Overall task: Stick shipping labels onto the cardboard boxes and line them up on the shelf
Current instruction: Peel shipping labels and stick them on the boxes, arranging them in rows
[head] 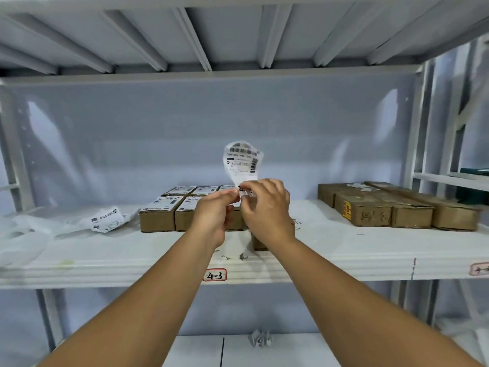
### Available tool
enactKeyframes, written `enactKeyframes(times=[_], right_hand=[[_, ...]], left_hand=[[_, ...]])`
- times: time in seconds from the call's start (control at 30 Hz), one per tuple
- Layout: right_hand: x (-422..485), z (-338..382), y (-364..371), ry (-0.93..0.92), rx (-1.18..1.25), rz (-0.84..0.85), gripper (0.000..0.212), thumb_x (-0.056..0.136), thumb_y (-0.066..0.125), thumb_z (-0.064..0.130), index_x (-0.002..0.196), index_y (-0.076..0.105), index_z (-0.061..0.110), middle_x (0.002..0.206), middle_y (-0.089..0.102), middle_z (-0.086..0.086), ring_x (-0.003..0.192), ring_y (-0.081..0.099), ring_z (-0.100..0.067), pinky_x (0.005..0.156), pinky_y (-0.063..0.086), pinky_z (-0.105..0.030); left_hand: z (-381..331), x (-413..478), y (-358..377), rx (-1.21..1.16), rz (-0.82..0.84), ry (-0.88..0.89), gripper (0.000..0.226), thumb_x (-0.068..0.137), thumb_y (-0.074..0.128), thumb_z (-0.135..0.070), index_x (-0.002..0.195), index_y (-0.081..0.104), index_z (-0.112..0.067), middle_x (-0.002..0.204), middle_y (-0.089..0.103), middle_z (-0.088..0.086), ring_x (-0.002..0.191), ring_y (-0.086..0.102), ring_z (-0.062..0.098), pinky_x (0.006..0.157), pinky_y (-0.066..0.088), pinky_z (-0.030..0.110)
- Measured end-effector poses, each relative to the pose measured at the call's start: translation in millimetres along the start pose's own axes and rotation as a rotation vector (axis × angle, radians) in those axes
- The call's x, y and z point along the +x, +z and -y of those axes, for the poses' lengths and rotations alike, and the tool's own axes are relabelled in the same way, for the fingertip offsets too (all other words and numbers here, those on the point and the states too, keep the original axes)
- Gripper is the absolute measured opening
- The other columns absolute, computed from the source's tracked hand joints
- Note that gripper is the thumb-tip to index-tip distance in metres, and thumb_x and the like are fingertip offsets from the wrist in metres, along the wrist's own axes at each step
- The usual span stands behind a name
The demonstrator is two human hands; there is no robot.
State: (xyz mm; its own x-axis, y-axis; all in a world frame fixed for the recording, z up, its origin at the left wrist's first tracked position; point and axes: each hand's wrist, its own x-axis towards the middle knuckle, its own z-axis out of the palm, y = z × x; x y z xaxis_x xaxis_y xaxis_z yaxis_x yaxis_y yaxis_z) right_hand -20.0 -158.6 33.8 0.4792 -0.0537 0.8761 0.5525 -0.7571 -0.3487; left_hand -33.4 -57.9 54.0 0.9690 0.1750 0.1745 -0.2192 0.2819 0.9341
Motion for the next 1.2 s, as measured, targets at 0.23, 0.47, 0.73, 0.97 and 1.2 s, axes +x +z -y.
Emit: enactKeyframes(times=[0.23,0.47,0.73,0.97,1.2], right_hand=[[0,6,-10,-0.002,0.125,0.058,0.021,0.091,0.06,0.023,0.108,0.072,0.017,0.1,0.072,-0.005,0.095,0.059,-0.021,0.074,0.03,-0.015],[-2,20,-11,0.054,0.199,0.051,0.021,0.094,0.055,0.021,0.094,0.074,0.012,0.086,0.072,-0.007,0.08,0.059,-0.022,0.066,0.033,-0.023],[9,27,-11,0.448,0.41,0.004,0.031,0.089,0.048,0.016,0.058,0.047,0.013,0.05,0.043,0.004,0.049,0.035,-0.011,0.05,0.027,-0.028],[22,3,-14,0.723,0.531,-0.139,0.03,0.09,0.042,0.014,0.06,0.039,0.015,0.055,0.034,0.001,0.054,0.03,-0.017,0.054,0.025,-0.029],[25,-18,-20,0.801,0.504,-0.297,0.03,0.096,0.043,0.02,0.067,0.051,0.017,0.06,0.046,0.003,0.059,0.043,-0.018,0.057,0.034,-0.029]], left_hand=[[0,-7,3,0.057,-0.055,0.13,0.015,0.092,0.059,-0.019,0.078,0.065,-0.021,0.077,0.065,-0.009,0.073,0.053,0.005,0.065,0.036,0.02],[6,-4,1,0.148,-0.117,0.36,0.027,0.096,0.049,-0.016,0.076,0.066,-0.018,0.084,0.069,0.001,0.087,0.063,0.018,0.084,0.048,0.031],[4,-2,0,0.174,-0.188,0.278,0.027,0.101,0.035,-0.018,0.079,0.049,-0.018,0.071,0.054,-0.001,0.059,0.051,0.013,0.062,0.041,0.029],[-1,-4,-21,-0.489,-0.191,-0.061,0.028,0.1,0.033,-0.002,0.126,0.044,-0.001,0.084,0.051,0.01,0.063,0.061,0.015,0.043,0.049,0.015],[9,2,-41,-0.494,-0.172,-0.037,0.029,0.102,0.022,-0.003,0.127,0.035,0.001,0.108,0.058,0.026,0.094,0.062,0.032,0.084,0.049,0.034]])
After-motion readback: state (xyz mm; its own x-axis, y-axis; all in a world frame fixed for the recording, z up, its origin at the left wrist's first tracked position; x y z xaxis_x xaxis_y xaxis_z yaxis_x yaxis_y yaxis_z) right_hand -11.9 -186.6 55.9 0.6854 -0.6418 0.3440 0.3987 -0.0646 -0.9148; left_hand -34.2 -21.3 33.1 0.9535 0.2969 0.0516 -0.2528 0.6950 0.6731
